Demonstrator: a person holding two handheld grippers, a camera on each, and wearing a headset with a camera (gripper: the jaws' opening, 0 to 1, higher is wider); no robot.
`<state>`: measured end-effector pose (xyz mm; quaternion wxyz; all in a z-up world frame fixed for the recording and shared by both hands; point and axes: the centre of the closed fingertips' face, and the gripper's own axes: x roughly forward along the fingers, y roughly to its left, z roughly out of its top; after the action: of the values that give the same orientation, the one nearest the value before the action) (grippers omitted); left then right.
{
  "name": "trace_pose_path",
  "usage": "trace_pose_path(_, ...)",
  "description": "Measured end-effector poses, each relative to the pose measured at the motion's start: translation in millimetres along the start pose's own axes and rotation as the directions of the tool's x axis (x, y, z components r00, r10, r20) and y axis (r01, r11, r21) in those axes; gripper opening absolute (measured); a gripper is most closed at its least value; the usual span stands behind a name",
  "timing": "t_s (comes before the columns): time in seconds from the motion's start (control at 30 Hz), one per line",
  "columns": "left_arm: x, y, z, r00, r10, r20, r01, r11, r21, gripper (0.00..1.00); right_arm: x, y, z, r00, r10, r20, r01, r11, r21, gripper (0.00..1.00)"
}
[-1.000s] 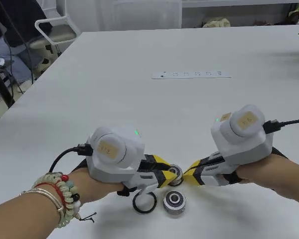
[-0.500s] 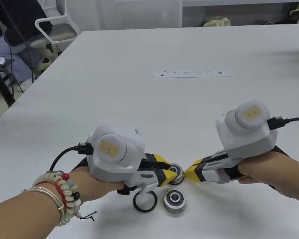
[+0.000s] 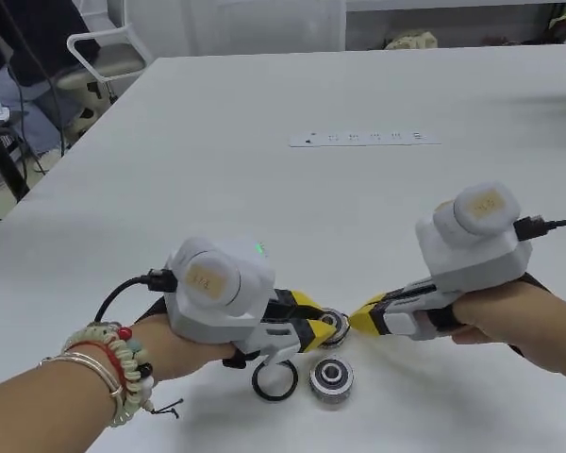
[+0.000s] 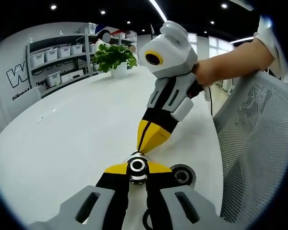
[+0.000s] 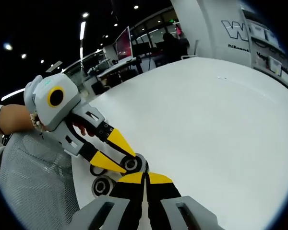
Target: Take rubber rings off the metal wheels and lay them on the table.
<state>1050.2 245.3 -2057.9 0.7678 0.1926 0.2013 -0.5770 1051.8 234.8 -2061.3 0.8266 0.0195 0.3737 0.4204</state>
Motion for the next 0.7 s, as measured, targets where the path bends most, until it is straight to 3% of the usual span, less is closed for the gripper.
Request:
trace_pose_path(0.1,0.0,-0.1,0.1,1.0,-0.001,0.001,0.001,1.0,0.0,0.07,0.9,-3.4,-7.0,0.9991,-0.028,-0.031,0.027,0.998,-0.053,0.0)
trace_pose_path(0.33,0.1,0.0,0.1,1.0,-0.003,0.005,0.003,1.0,-0.001,0.07,0.0,-1.0,-3.5,0.9998,-0.009,-0.02,0.009,1.0,-0.011,0.0)
trace_pose_path(0.7,-0.2,-0.9,-0.3,1.0,-0.004,0.006,0.004,1.0,0.005,0.07,0.4,5.8,-1.7,0.9993,-0.02,-0.031,0.019,0.999,-0.028,0.0)
